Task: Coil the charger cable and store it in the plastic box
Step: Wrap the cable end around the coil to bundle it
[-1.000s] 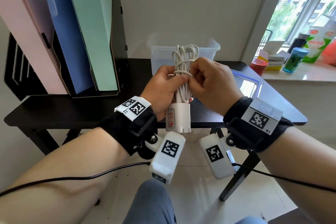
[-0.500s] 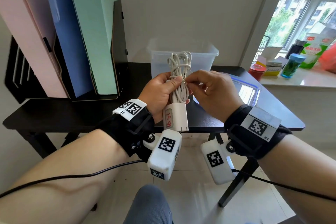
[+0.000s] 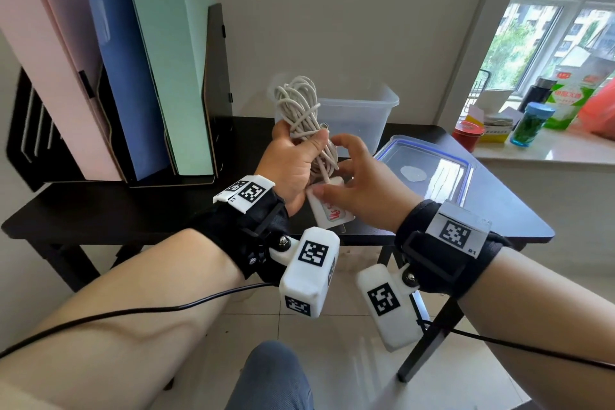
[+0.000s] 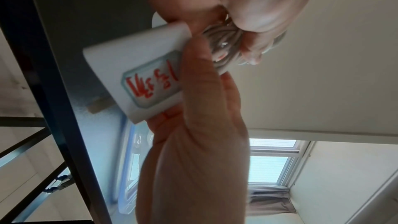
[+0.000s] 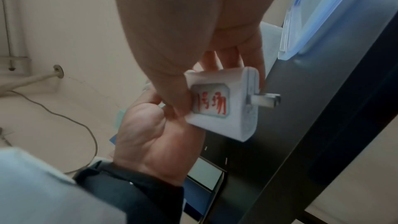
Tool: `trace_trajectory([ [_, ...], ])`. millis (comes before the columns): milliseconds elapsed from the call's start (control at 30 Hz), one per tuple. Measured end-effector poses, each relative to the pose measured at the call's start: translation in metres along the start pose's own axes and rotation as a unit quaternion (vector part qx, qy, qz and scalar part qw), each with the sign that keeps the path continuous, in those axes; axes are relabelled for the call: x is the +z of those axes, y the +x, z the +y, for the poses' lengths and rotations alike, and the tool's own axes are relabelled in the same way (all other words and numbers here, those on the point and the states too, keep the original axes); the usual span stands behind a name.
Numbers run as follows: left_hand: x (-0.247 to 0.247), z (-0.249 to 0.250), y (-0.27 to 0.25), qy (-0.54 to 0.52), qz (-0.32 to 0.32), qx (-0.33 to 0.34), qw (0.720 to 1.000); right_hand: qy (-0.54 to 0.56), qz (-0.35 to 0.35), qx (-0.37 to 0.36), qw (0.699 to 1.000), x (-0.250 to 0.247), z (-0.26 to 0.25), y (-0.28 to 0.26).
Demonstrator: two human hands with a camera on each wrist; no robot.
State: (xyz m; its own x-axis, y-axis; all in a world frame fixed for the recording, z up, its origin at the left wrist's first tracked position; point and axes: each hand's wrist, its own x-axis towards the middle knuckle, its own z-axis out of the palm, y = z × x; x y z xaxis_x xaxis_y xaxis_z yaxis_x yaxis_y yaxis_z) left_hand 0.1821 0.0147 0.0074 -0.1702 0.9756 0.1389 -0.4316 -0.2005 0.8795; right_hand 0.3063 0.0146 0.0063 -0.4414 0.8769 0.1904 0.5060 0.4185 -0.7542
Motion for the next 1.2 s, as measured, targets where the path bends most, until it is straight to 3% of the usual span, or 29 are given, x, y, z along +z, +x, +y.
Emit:
trace_trajectory([
  [200, -0.003, 0.006, 0.005, -0.06, -0.033, -0.024, 0.997, 0.046, 0.006, -0.016, 0.999, 0.0, 0.006, 0.009],
  [467, -0.01, 0.018, 0.027, 0.013, 0.015, -0.023, 1.0, -0.056, 0.075, -0.04, 0.995, -0.031, 0.001, 0.03],
  [767, -0.017, 0.023, 0.052, 0.037, 0.023, 0.039, 0.998, -0.154, 0.104, -0.059, 0.981, -0.061, -0.011, 0.058],
  [1200, -0.015, 0.04, 0.115, 0.172, 0.053, 0.132, 0.975, -0.254, 0.169, -0.082, 0.949, -0.098, -0.021, 0.12],
])
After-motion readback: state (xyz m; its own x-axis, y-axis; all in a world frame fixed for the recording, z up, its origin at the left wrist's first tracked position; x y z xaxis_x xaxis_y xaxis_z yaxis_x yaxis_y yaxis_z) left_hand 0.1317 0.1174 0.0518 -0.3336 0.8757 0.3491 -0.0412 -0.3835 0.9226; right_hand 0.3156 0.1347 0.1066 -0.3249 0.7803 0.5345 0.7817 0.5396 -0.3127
